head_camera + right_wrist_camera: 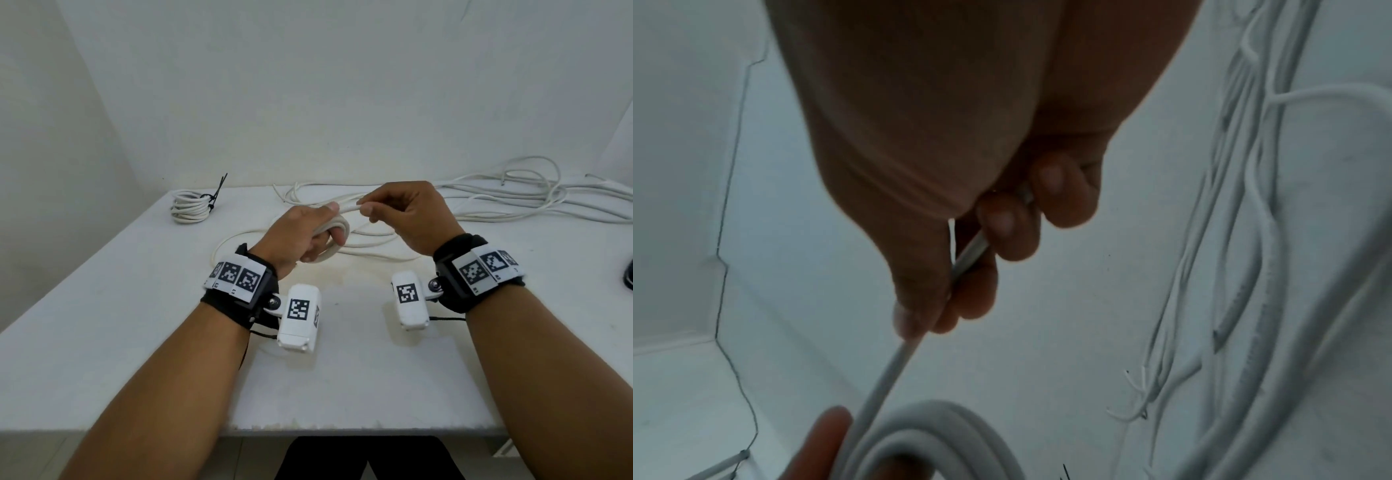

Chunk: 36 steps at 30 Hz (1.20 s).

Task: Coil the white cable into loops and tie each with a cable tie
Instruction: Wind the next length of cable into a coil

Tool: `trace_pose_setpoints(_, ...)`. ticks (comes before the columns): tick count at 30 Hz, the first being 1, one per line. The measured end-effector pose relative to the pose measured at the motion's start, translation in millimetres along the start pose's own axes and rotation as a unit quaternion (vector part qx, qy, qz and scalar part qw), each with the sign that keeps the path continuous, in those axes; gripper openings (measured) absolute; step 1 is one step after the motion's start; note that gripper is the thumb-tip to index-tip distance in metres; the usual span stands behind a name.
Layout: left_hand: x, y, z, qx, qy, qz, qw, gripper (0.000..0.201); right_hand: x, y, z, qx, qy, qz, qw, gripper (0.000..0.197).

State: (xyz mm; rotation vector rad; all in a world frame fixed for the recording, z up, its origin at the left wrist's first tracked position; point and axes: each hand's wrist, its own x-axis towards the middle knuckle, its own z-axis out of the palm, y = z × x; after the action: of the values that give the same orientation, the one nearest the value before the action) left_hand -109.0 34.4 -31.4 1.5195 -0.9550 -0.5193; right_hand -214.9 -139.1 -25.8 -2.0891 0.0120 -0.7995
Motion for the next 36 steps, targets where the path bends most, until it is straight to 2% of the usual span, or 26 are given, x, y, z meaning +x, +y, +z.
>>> trace_pose_setpoints(3,0,1,1,-0.039,0.031,0.023,0.998,0.056,1,2,6,0.033,0.021,0.011,0.999,0.007)
trace_pose_setpoints(7,4,2,1,-0.150,0.082,0.028,0.985,0.057,1,-1,28,0.001,0.030,0.004,1.000,0.020)
trace_pose_setpoints(10,5,3,3,-0.215,0.103,0.037,0.971,0.056,0,-8,39,-0.035,-0.005,-0.006,0.999,0.025)
trace_pose_setpoints(13,4,2,6,-0.247,0.093,0.037,0.964,0.055,-1,-9,44,-0.100,-0.064,-0.029,0.993,0.034)
trace_pose_setpoints(15,4,2,7,-0.254,0.080,0.026,0.963,0.055,0,-5,42,-0.131,-0.079,-0.028,0.988,0.039)
trace_pose_setpoints(19,5,6,9,-0.254,0.070,-0.001,0.965,0.051,2,-5,34,-0.178,-0.070,-0.031,0.981,0.036)
trace_pose_setpoints(22,7,3,4,-0.166,0.087,-0.005,0.982,0.045,3,-8,26,-0.202,-0.073,-0.032,0.976,0.032)
trace_pose_setpoints(24,8,0,-4,-0.137,0.070,-0.031,0.988,0.037,2,-9,23,-0.223,-0.106,-0.018,0.969,0.030)
trace_pose_setpoints(26,7,-2,-8,-0.165,0.052,-0.073,0.982,0.028,1,-9,23,-0.248,-0.160,0.003,0.955,0.031)
trace_pose_setpoints(30,5,0,8,-0.168,0.082,-0.114,0.976,0.019,-1,-12,25,-0.293,-0.236,0.025,0.926,0.035)
trace_pose_setpoints(33,7,2,18,-0.148,0.144,-0.079,0.975,0.021,-1,-12,31,-0.264,-0.202,0.008,0.943,0.034)
trace_pose_setpoints(36,10,6,15,-0.222,0.197,-0.048,0.954,0.025,1,-14,35,-0.230,-0.144,-0.011,0.962,0.035)
